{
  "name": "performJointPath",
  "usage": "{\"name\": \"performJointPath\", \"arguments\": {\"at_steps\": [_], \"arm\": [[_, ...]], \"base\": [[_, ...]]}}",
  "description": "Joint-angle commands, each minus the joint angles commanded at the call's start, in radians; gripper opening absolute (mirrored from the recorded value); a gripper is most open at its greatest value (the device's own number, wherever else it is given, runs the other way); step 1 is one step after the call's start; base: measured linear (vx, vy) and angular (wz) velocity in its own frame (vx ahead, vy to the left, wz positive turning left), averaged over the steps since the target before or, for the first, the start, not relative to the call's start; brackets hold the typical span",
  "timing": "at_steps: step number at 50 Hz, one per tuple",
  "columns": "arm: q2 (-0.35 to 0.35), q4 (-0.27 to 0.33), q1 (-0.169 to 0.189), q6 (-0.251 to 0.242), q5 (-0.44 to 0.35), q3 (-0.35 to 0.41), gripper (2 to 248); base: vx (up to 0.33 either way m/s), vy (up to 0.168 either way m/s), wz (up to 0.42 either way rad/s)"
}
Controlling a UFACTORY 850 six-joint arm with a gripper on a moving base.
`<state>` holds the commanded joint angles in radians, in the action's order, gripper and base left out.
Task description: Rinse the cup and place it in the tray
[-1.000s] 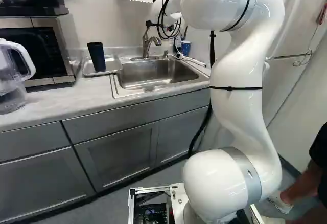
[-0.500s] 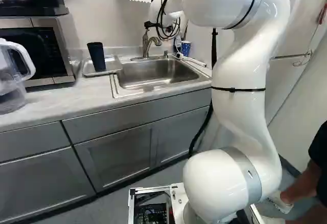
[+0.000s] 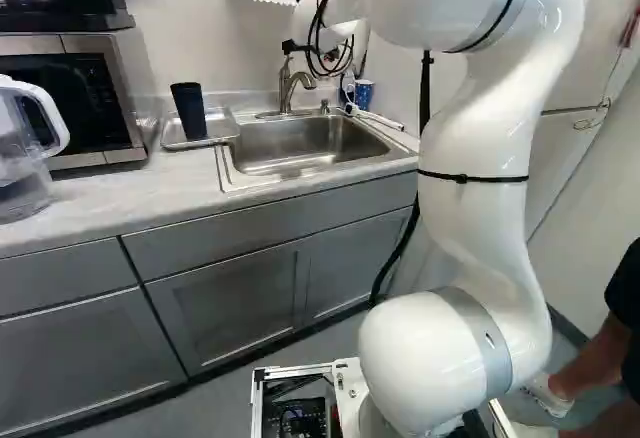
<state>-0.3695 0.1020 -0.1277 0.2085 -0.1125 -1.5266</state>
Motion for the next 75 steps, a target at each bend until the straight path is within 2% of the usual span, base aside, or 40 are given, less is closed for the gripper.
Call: {"name": "performJointPath", "arguments": {"at_steps": [28,41,55,75], "arm": [[0.136,0.000,-0.009,0.000,-0.001,0.157,247],[0.203,0.000,-0.013,0.000,0.028,0.231,247],[0.276,0.000,-0.019,0.000,0.119,0.308,247],[0.380,0.000,-0.028,0.000,0.321,0.415,247]], "base": [[0.000,0.000,0.000],[0.000,0.000,0.000],[0.000,0.000,0.000],[0.000,0.000,0.000]]}}
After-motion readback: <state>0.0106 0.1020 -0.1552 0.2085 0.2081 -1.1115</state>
